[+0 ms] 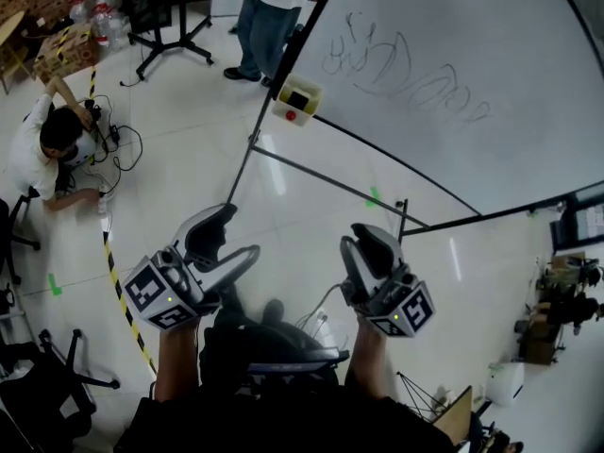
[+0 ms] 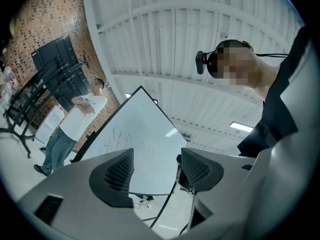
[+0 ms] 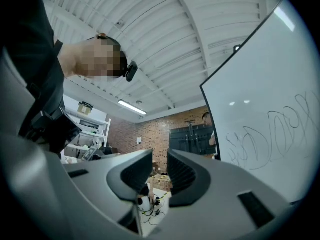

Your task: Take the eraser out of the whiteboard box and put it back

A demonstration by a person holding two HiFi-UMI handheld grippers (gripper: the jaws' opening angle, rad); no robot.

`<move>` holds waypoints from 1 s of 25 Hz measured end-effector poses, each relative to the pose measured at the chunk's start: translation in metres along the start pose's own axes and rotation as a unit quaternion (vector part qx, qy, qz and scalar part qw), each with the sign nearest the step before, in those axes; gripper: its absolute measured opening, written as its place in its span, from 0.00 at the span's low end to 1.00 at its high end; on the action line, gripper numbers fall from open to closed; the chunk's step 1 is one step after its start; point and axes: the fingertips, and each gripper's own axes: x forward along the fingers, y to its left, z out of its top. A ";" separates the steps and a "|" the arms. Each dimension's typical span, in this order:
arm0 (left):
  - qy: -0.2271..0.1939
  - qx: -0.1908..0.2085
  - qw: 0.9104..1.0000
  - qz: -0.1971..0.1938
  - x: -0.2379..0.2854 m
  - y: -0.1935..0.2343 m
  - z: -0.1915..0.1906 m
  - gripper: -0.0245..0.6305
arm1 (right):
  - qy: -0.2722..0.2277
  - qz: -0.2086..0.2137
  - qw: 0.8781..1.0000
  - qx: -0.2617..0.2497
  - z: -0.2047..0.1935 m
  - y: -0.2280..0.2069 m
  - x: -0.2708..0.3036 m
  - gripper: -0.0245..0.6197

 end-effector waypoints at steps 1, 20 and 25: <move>0.001 0.002 1.000 -0.001 0.001 -0.002 -0.001 0.48 | 0.000 0.003 1.000 0.003 -0.001 -0.001 0.000 0.20; 0.031 0.046 0.998 -0.001 0.038 -0.126 -0.046 0.48 | -0.068 0.039 0.997 0.011 0.046 0.009 -0.106 0.20; 0.035 0.061 0.997 0.016 0.041 -0.164 -0.059 0.48 | -0.085 0.057 0.995 0.018 0.059 0.016 -0.141 0.19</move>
